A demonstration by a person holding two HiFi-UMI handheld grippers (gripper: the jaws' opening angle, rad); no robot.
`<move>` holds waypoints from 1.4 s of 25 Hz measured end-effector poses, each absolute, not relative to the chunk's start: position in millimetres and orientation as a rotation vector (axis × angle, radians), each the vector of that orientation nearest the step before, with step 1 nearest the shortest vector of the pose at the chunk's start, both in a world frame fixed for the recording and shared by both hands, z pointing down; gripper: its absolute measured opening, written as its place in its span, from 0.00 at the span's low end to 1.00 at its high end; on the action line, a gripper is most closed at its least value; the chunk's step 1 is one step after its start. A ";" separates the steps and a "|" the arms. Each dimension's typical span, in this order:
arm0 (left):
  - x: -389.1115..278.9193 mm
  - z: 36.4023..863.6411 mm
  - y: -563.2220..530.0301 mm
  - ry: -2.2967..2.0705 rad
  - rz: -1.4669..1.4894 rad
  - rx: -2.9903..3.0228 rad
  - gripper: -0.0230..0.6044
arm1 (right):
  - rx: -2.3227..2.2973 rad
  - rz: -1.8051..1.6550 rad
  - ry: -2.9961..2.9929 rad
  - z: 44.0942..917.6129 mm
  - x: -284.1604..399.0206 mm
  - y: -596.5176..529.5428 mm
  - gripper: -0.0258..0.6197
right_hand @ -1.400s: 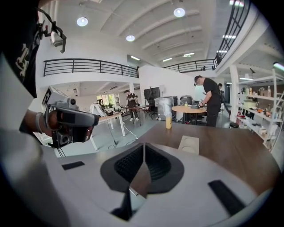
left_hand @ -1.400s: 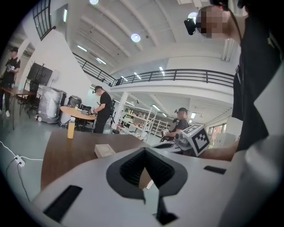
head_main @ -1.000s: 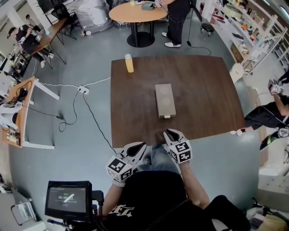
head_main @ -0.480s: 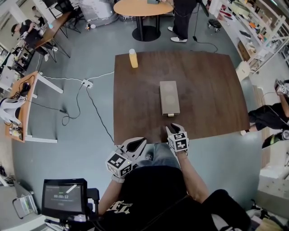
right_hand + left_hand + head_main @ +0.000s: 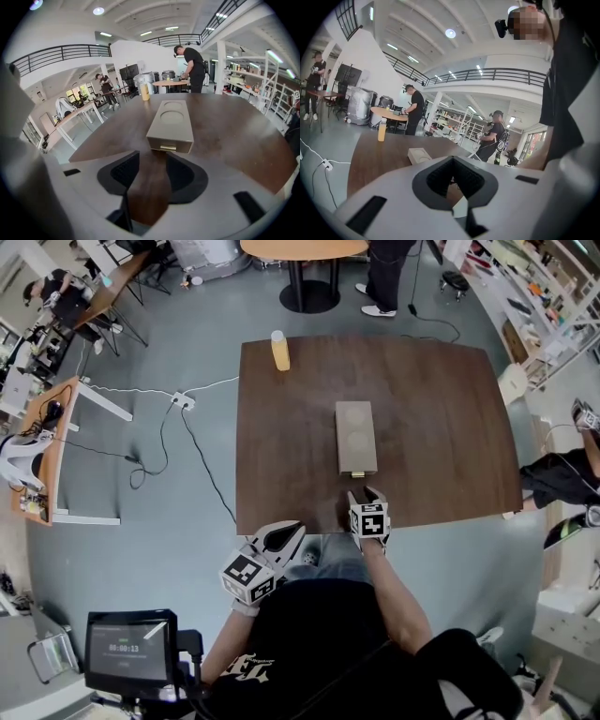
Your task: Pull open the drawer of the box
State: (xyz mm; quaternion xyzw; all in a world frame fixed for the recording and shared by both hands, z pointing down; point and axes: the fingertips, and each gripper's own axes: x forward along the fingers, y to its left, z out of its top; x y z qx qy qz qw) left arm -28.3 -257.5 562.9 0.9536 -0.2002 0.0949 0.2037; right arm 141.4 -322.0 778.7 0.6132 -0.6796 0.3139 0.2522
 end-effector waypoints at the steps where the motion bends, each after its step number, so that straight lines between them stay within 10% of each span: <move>1: -27.4 563.6 -259.1 -0.562 0.268 2.657 0.04 | 1.668 0.862 -1.844 781.6 142.4 -324.2 0.28; 10: -23.4 564.9 -268.3 -0.587 0.279 2.633 0.04 | 1.687 0.919 -1.778 803.1 151.2 -330.8 0.42; 35: -19.1 584.1 -312.5 -0.628 0.310 2.594 0.04 | 1.744 1.096 -1.486 863.8 188.6 -367.9 0.42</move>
